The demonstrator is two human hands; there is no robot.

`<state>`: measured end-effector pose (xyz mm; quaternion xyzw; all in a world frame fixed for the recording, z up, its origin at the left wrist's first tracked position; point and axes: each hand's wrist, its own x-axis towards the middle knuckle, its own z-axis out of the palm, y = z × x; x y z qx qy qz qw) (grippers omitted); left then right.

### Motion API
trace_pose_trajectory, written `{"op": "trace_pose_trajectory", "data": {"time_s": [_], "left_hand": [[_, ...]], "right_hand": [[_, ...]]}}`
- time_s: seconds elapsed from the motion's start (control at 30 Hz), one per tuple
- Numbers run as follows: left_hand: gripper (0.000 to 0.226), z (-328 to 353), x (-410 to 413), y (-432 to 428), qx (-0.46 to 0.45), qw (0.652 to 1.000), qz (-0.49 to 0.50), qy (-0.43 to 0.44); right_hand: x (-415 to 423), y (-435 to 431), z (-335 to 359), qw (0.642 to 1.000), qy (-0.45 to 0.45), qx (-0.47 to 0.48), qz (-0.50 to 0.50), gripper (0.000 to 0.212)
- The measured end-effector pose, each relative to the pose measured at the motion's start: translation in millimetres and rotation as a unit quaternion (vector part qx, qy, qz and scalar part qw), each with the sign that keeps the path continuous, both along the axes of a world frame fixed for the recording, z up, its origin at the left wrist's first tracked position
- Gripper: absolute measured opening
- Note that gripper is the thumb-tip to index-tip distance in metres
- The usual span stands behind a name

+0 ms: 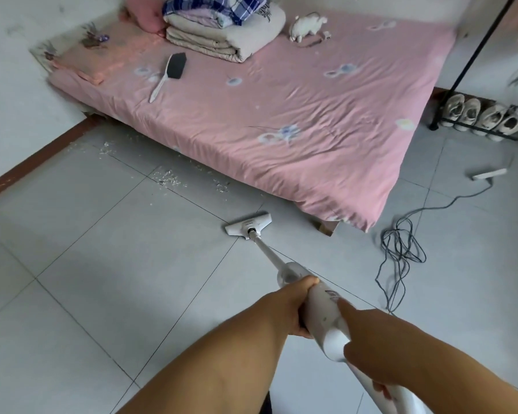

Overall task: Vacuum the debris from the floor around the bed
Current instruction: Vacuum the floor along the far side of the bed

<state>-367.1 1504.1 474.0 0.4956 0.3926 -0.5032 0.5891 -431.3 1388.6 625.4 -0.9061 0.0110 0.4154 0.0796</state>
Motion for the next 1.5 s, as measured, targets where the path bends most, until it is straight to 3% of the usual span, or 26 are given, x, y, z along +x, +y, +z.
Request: {"op": "trace_pose_trajectory", "data": {"time_s": [0.27, 0.47, 0.63, 0.73, 1.03, 1.13, 1.3, 1.5], "left_hand": [[0.072, -28.1, 111.5, 61.9, -0.025, 0.998, 0.049, 0.026], [0.068, -25.1, 185.2, 122.4, -0.021, 0.998, 0.058, 0.013], [0.063, -31.3, 216.7, 158.9, -0.026, 0.997, 0.070, 0.011], [0.063, -35.2, 220.0, 166.0, -0.018, 0.998, 0.060, 0.011], [0.057, -33.1, 169.0, 156.0, -0.004, 1.000, 0.001, -0.005], [0.060, -31.5, 135.1, 150.4, 0.006, 1.000, -0.018, -0.003], [0.059, -20.9, 72.2, 134.1, 0.011, 0.997, -0.070, -0.001], [0.065, -4.9, 3.2, 114.1, 0.001, 0.992, -0.122, 0.025]], "right_hand": [[111.5, 66.2, -14.7, 1.000, -0.004, -0.026, -0.010, 0.074], [182.5, 124.2, -23.2, 0.999, -0.041, 0.028, 0.003, 0.048], [215.9, 155.0, -39.4, 0.998, -0.060, -0.013, 0.010, 0.064], [219.2, 158.9, -46.8, 0.999, -0.048, -0.012, 0.007, 0.064], [154.9, 154.2, -46.5, 0.998, -0.050, -0.024, -0.041, 0.081], [119.1, 155.2, -37.3, 0.997, -0.031, -0.030, -0.070, 0.078], [54.3, 152.9, -16.2, 0.988, 0.002, -0.014, -0.153, 0.053], [-19.6, 148.2, -1.8, 0.978, 0.033, -0.026, -0.204, 0.063]]}}
